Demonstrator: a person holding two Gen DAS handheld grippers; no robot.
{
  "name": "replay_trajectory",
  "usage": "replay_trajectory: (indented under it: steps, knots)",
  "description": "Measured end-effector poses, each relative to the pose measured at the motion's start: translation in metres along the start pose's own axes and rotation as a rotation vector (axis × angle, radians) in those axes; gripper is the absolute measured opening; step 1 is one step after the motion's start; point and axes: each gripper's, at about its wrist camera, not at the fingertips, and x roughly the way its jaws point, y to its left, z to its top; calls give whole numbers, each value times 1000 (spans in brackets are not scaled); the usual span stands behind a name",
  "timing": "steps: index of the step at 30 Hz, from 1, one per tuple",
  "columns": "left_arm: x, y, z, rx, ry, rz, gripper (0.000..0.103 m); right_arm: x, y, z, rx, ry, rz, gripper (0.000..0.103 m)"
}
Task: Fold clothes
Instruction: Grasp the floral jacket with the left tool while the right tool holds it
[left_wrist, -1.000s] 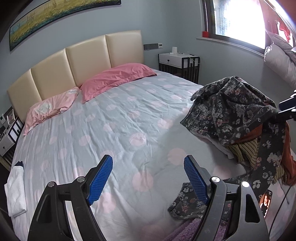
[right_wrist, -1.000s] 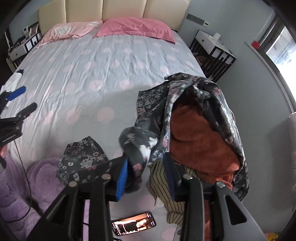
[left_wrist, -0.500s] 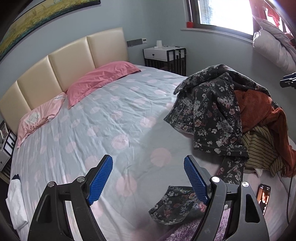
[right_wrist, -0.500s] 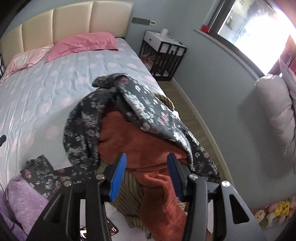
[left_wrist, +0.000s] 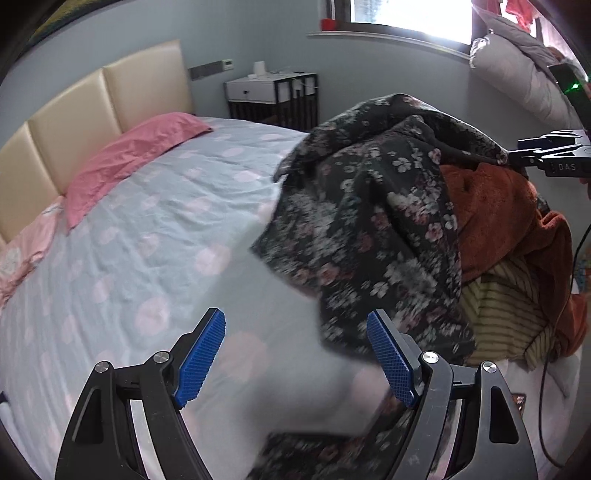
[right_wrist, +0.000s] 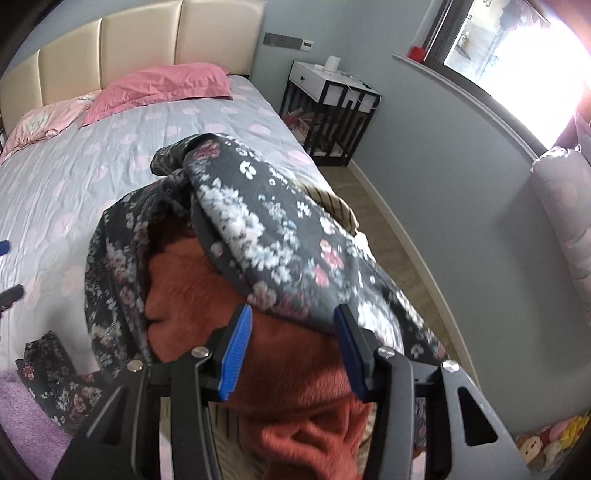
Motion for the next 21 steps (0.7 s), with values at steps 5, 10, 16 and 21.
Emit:
replay_trajectory:
  steps: [5,10,16,21]
  knots:
    - [60,-14,21,10,33,-51,79,20,-4,5,-8,-12,8,45]
    - [97,-15,36,-25,97,-98,40,32,-7,9,-9,-29,-3,41]
    - [85,-8,55,-79,49,-92,4,28,0,30,18,-91,-83,4]
    - [40,1,78,-81,-58,-49,3,-12,1,63,22,-230,-202,2]
